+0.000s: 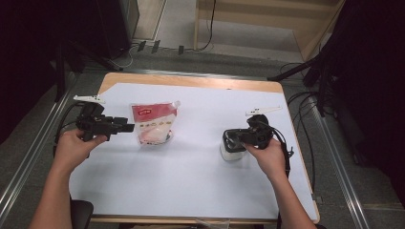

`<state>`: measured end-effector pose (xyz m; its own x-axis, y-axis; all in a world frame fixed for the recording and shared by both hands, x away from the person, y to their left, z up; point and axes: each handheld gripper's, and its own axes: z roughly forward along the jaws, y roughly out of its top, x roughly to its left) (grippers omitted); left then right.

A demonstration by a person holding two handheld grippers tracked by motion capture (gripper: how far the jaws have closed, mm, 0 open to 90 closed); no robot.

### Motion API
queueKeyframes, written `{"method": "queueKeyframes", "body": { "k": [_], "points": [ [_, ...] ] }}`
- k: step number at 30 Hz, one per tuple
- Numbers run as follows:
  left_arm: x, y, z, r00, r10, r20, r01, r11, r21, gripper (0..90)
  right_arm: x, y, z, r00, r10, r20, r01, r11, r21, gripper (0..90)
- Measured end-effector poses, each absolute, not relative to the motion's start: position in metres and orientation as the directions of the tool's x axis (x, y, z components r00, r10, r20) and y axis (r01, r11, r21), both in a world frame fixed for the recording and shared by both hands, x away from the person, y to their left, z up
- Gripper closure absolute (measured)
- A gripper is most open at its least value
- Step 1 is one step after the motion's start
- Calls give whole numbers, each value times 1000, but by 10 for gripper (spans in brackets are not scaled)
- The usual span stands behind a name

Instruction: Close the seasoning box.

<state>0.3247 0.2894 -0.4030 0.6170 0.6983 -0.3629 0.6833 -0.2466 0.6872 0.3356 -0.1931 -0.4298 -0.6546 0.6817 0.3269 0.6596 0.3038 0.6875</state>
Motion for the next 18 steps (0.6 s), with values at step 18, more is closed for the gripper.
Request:
{"method": "queueKeyframes", "body": {
  "k": [18],
  "points": [
    [325,293,-404,609,709,-356,682,-238,691,460,341,-241,-431,-616,725,310,617,199,761,478]
  ]
}}
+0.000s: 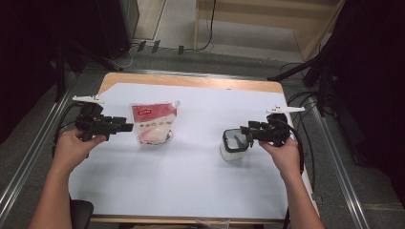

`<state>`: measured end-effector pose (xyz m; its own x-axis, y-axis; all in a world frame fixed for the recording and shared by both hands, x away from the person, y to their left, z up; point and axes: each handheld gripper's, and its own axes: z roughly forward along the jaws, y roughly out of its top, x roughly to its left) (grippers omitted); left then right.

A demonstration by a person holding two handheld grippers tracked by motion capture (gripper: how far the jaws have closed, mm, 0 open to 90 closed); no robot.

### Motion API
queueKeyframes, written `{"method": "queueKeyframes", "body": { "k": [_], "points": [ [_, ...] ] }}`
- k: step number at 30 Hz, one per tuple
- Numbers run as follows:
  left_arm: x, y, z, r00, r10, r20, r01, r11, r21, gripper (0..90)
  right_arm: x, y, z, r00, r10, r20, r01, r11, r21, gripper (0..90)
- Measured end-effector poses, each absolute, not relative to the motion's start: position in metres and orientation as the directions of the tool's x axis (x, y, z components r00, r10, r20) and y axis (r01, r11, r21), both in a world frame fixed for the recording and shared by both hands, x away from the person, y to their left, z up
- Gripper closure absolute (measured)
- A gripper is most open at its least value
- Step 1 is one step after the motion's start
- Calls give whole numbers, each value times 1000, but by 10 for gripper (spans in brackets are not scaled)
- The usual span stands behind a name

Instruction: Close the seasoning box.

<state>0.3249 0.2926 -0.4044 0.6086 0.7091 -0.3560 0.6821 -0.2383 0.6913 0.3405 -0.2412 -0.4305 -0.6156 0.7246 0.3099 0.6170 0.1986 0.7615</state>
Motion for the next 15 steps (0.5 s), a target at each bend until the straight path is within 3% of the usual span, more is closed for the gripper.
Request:
{"method": "queueKeyframes", "body": {
  "k": [15],
  "points": [
    [326,296,-410,602,712,-362,687,-230,689,435,345,-275,-446,-529,806,265,602,136,787,404]
  ]
}}
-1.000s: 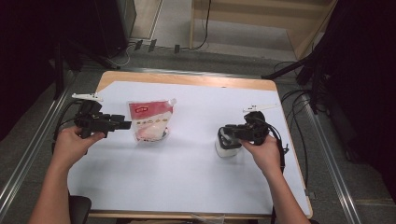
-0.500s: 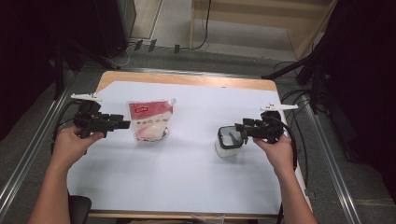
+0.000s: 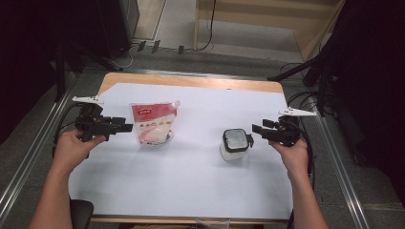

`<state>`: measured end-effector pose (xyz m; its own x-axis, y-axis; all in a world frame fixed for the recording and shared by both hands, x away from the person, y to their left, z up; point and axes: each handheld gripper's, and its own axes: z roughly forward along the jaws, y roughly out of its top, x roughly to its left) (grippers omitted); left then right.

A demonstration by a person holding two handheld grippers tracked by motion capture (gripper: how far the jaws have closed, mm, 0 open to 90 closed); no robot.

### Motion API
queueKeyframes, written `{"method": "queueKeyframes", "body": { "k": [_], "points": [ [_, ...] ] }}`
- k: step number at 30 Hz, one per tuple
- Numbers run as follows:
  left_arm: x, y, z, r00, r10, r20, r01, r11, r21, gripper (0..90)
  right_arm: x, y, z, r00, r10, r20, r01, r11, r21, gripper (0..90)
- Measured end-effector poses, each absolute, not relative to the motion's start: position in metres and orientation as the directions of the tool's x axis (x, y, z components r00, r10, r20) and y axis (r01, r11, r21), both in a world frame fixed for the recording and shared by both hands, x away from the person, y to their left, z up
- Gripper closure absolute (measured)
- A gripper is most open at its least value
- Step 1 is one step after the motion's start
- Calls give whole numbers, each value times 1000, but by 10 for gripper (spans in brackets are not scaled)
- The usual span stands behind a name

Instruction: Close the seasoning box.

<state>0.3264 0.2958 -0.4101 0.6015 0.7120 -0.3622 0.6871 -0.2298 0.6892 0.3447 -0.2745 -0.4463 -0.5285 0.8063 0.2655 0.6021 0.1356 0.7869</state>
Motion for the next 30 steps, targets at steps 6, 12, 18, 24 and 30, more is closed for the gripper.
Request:
{"method": "queueKeyframes", "body": {
  "k": [6,12,18,24,30],
  "points": [
    [327,297,-412,601,713,-362,688,-231,687,423,347,-282,-455,-507,825,249,613,142,777,403],
    [328,298,-415,594,719,-362,692,-226,686,413,353,-284,-466,-496,835,239,621,149,770,399],
    [329,299,-417,600,713,-363,687,-228,690,405,358,-282,-471,-485,842,239,625,143,767,403],
    [330,300,-419,595,716,-366,693,-226,685,398,358,-278,-473,-493,840,227,626,162,763,403],
    [330,301,-420,594,715,-370,696,-224,682,394,358,-277,-474,-496,840,220,624,169,763,403]
  ]
}}
